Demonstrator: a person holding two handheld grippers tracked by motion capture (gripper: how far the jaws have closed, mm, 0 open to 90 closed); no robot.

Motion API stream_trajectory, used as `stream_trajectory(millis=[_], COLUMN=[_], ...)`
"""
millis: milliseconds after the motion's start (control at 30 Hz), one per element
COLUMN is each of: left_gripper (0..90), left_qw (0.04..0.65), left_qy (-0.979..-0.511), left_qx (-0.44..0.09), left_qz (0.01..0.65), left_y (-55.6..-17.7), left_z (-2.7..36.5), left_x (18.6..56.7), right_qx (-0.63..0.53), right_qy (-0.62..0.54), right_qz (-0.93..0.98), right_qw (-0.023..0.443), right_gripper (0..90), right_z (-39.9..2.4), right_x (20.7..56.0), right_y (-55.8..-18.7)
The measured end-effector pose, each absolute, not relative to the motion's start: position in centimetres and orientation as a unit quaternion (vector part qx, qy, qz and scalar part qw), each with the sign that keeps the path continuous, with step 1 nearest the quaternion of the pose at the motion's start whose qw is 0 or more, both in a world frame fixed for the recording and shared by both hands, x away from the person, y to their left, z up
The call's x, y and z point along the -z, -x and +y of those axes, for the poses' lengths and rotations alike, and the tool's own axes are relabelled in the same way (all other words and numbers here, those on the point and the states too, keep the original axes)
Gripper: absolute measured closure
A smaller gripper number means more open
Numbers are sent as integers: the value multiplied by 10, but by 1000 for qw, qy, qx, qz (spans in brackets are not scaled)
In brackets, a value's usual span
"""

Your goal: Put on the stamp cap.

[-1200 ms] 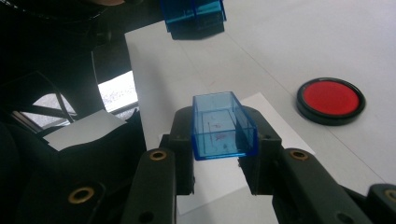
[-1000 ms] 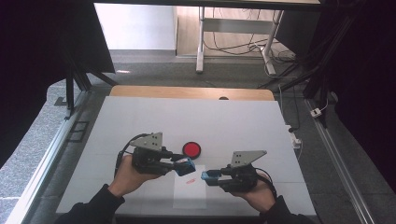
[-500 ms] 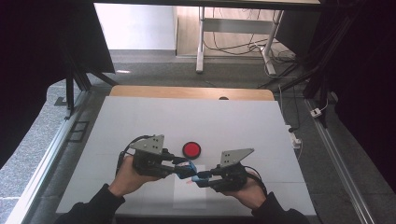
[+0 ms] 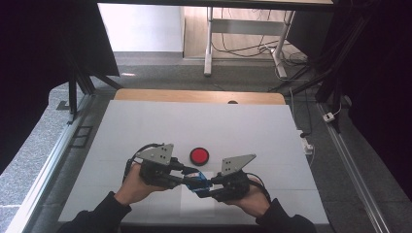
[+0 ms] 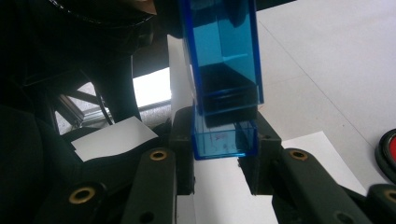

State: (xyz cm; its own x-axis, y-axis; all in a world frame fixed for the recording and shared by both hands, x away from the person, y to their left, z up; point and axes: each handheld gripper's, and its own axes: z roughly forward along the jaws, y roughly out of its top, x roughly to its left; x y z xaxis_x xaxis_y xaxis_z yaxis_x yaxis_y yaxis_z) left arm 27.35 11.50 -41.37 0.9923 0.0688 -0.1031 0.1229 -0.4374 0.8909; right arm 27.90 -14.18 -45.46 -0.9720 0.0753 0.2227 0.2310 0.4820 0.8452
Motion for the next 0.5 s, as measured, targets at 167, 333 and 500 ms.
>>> stream_trajectory(millis=[167,333,500], left_gripper=[704,704,704], left_qw=[528,534,537], left_qy=[-847,-843,-842], left_qx=[30,37,42], left_qz=[51,47,42], left_y=[-273,-274,-274], left_z=[115,116,115], left_x=[414,415,417], right_qx=[502,506,511], right_qy=[88,83,78], right_qz=[-857,-854,-851], right_qw=[80,88,93], right_gripper=[687,688,688], right_z=[-140,-140,-140], right_x=[455,455,454], right_y=[-279,-279,-279])
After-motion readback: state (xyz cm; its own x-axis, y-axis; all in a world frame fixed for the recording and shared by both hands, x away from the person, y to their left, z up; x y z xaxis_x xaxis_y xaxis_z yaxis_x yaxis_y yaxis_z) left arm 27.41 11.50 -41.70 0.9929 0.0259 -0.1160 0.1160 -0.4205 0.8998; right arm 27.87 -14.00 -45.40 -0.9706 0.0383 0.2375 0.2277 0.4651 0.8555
